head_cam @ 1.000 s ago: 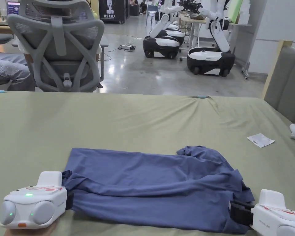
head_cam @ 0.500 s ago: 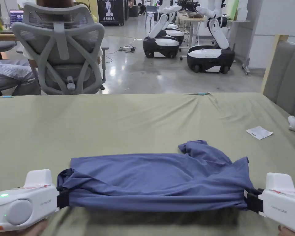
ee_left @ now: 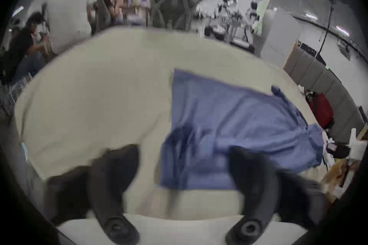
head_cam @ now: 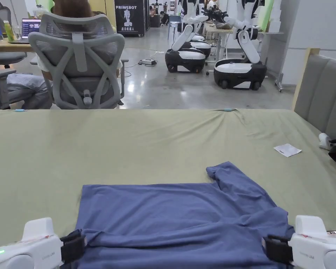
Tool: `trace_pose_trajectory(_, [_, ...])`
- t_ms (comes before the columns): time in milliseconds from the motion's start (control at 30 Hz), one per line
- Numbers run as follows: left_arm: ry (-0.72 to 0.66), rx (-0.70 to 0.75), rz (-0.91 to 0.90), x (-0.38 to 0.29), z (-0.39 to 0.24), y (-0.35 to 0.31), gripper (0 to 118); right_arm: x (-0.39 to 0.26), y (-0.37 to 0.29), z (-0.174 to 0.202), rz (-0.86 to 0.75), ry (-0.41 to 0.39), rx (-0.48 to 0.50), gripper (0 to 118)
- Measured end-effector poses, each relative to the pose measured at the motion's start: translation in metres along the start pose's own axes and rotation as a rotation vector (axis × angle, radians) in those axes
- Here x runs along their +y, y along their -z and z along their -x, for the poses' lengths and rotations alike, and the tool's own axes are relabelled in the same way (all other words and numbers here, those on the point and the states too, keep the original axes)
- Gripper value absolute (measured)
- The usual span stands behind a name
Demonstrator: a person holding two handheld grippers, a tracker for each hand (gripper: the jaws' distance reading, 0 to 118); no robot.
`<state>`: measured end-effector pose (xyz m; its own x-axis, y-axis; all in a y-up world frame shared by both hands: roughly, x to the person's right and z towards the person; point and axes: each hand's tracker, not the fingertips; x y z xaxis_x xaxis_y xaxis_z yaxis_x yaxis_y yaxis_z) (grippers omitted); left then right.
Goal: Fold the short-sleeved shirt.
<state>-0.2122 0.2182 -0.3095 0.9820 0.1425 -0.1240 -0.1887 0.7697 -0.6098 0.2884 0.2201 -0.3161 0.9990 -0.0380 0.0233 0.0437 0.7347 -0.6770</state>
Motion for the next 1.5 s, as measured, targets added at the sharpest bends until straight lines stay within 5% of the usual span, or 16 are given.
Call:
trace_pose_trajectory(167, [0.119,-0.058,-0.265,0.025,-0.046,-0.028,101,0.028,-0.032,0.063,-0.291,-0.055,0.113,110])
trace_pose_trajectory(200, [0.158,-0.063,-0.304,0.026,-0.056,-0.030,87,0.028,-0.033,0.077,-0.332,-0.076,0.118,98])
trace_pose_trajectory(233, [0.187,-0.060,-0.325,0.025,-0.064,-0.031,65,0.028,-0.031,0.088,-0.362,-0.102,0.136,72])
trace_pose_trajectory(267, [0.221,-0.055,-0.349,0.024,-0.071,-0.032,16,0.025,-0.030,0.098,-0.395,-0.124,0.153,22])
trace_pose_trajectory(300, [0.245,-0.028,-0.356,0.022,-0.078,-0.032,4,0.022,-0.028,0.109,-0.411,-0.151,0.120,3])
trace_pose_trajectory(333, [0.269,-0.006,-0.355,0.021,-0.083,-0.029,0,0.019,-0.026,0.116,-0.418,-0.176,0.069,0])
trace_pose_trajectory(600, [0.241,-0.041,-0.178,0.032,-0.063,0.004,0,0.022,-0.006,0.114,-0.406,-0.169,0.107,0])
trace_pose_trajectory(867, [0.125,-0.025,0.049,0.103,-0.016,0.118,1,0.048,0.036,0.100,-0.353,-0.168,0.118,0])
trace_pose_trajectory(900, [0.074,-0.026,0.069,0.114,-0.008,0.135,19,0.052,0.039,0.097,-0.347,-0.168,0.114,0])
trace_pose_trajectory(967, [0.043,0.031,0.087,0.132,-0.003,0.168,95,0.058,0.050,0.088,-0.336,-0.169,0.103,0])
trace_pose_trajectory(1000, [0.057,0.064,0.102,0.139,-0.002,0.185,110,0.061,0.056,0.084,-0.329,-0.168,0.094,0])
trace_pose_trajectory(1100, [0.133,0.121,0.147,0.147,-0.010,0.235,86,0.071,0.072,0.066,-0.295,-0.152,0.078,0])
trace_pose_trajectory(1200, [0.204,0.157,0.231,0.141,-0.022,0.277,87,0.085,0.094,0.043,-0.233,-0.138,0.077,0])
trace_pose_trajectory(1367, [0.307,0.092,0.274,0.139,-0.040,0.276,58,0.129,0.149,-0.001,-0.117,-0.086,-0.026,0])
trace_pose_trajectory(1433, [0.338,0.067,0.236,0.142,-0.049,0.258,2,0.149,0.183,-0.018,-0.037,-0.050,-0.041,0])
trace_pose_trajectory(1500, [0.357,0.061,0.210,0.146,-0.053,0.244,2,0.166,0.221,-0.032,0.072,-0.003,-0.035,21])
